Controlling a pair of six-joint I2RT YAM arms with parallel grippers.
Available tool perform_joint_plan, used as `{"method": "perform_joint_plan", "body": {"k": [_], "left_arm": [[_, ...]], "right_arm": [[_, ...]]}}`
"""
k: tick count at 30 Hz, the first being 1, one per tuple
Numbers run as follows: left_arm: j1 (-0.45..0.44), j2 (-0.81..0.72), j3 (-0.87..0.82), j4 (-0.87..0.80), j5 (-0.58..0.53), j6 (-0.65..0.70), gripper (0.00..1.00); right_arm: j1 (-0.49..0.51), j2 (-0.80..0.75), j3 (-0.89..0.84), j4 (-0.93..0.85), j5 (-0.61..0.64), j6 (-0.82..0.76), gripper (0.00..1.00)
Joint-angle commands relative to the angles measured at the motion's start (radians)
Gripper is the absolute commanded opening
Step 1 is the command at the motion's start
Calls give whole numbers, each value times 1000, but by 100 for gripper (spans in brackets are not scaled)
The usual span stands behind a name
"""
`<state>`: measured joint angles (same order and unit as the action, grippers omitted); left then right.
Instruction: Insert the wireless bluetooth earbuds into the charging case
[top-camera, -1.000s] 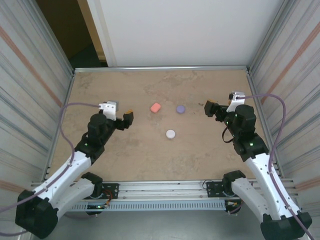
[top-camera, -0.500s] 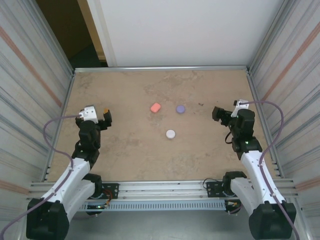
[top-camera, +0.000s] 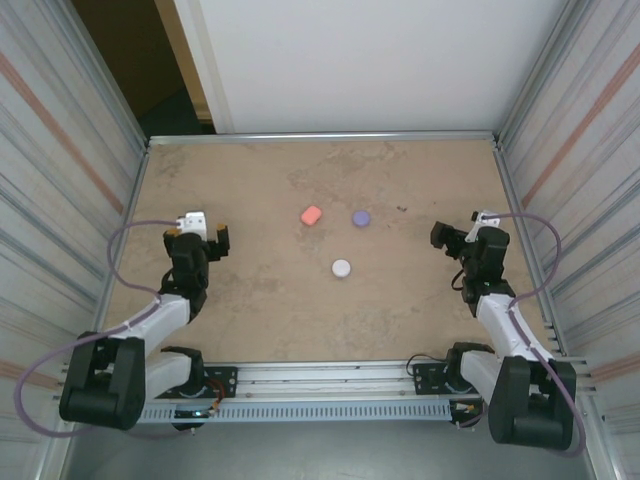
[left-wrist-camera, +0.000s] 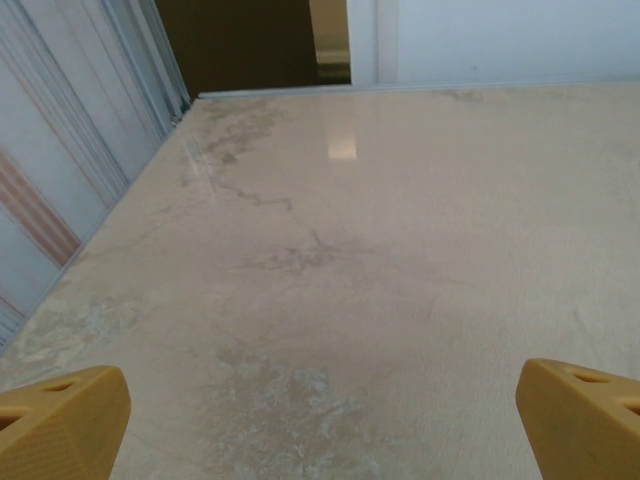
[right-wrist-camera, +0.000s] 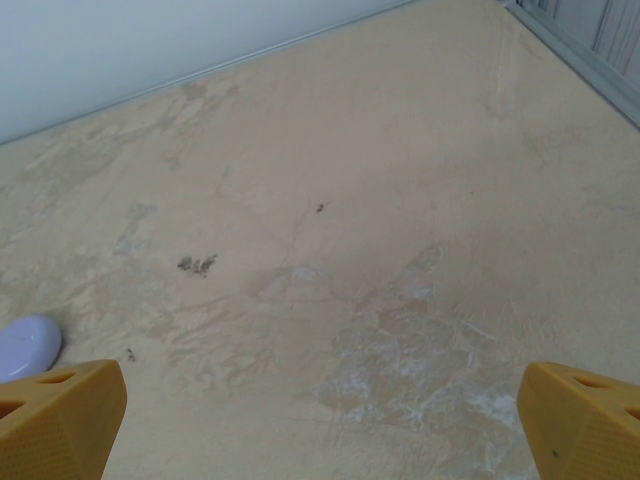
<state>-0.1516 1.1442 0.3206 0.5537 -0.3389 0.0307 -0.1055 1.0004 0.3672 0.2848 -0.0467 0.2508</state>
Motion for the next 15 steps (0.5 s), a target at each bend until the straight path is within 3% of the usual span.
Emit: {"method": "perform_joint_plan", "body": {"k": [1, 9, 15], "left_arm": [[22, 36, 38, 69, 71, 54, 99], [98, 119, 11, 188, 230, 25, 99], [105, 183, -20, 286, 244, 22, 99]], "right_arm": [[-7, 50, -26, 152, -12, -25, 99], [-13, 214, -79, 388, -43, -45, 99], [-22, 288, -83, 484, -67, -63, 99]]}}
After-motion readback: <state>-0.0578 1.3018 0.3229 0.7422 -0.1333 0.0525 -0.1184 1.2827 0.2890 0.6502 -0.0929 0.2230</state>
